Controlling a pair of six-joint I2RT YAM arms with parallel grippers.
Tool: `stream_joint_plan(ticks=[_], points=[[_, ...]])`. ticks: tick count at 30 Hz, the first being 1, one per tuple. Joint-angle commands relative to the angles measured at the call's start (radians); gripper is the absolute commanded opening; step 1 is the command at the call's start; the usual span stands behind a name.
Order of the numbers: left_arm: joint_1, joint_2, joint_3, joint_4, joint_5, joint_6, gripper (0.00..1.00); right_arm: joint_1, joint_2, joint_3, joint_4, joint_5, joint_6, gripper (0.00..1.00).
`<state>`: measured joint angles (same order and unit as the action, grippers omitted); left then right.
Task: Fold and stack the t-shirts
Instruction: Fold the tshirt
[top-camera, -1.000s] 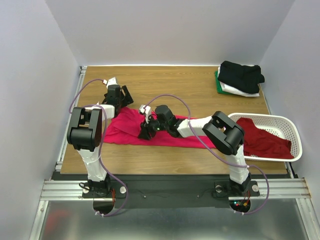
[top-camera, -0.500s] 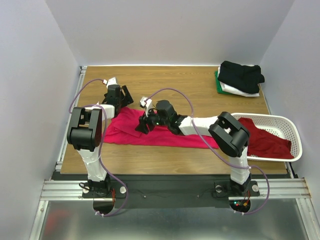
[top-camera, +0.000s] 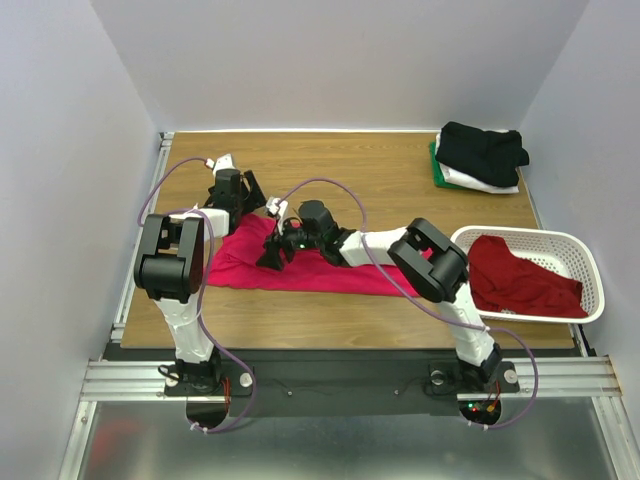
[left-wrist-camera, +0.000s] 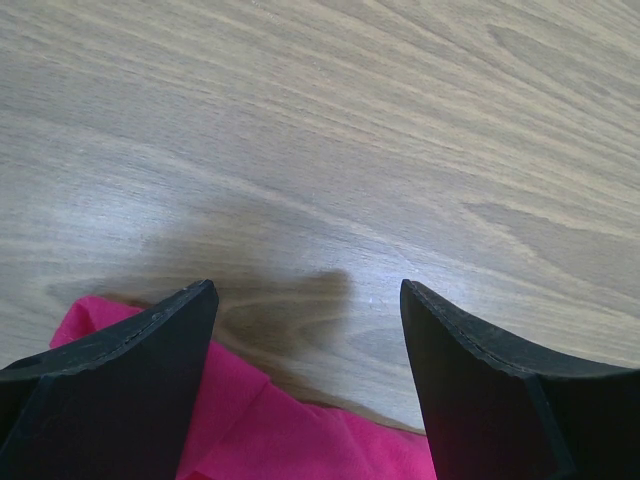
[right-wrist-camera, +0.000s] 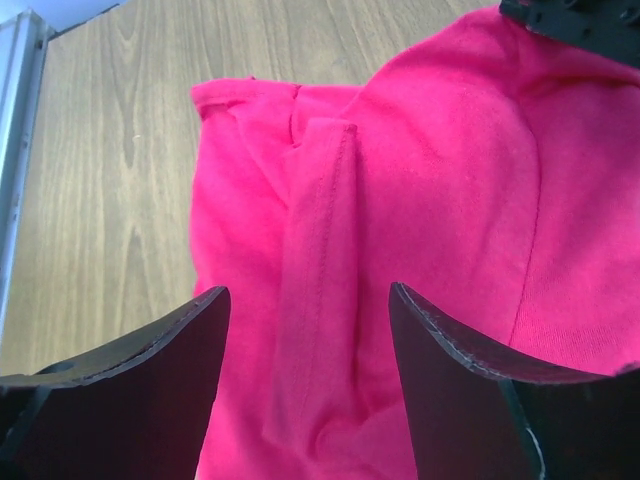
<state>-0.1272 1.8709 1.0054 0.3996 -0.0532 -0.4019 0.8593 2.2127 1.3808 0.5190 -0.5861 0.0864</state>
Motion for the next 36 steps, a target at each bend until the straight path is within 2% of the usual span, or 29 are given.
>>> stream_joint_plan(ticks=[1,12,16,21,30,36], points=[[0.006,-0.001,0.042,0.016,-0.004,0.002,0.86,0.01,0.038,0.064,0.075,-0.034,-0.004,0.71],[0.006,0.004,0.048,0.016,-0.004,0.002,0.86,0.043,0.093,0.121,0.036,-0.027,-0.031,0.72],[0.006,0.002,0.047,0.018,-0.005,0.003,0.86,0.063,0.085,0.104,0.036,-0.023,-0.039,0.6],[0.006,0.002,0.047,0.016,-0.007,0.002,0.86,0.069,0.055,0.06,0.05,-0.052,-0.039,0.54],[0.006,0.002,0.047,0.016,-0.005,0.002,0.86,0.07,0.033,0.014,0.052,-0.126,-0.033,0.52],[0.006,0.002,0.048,0.016,-0.007,0.002,0.86,0.075,-0.042,-0.064,0.056,-0.196,-0.051,0.52]])
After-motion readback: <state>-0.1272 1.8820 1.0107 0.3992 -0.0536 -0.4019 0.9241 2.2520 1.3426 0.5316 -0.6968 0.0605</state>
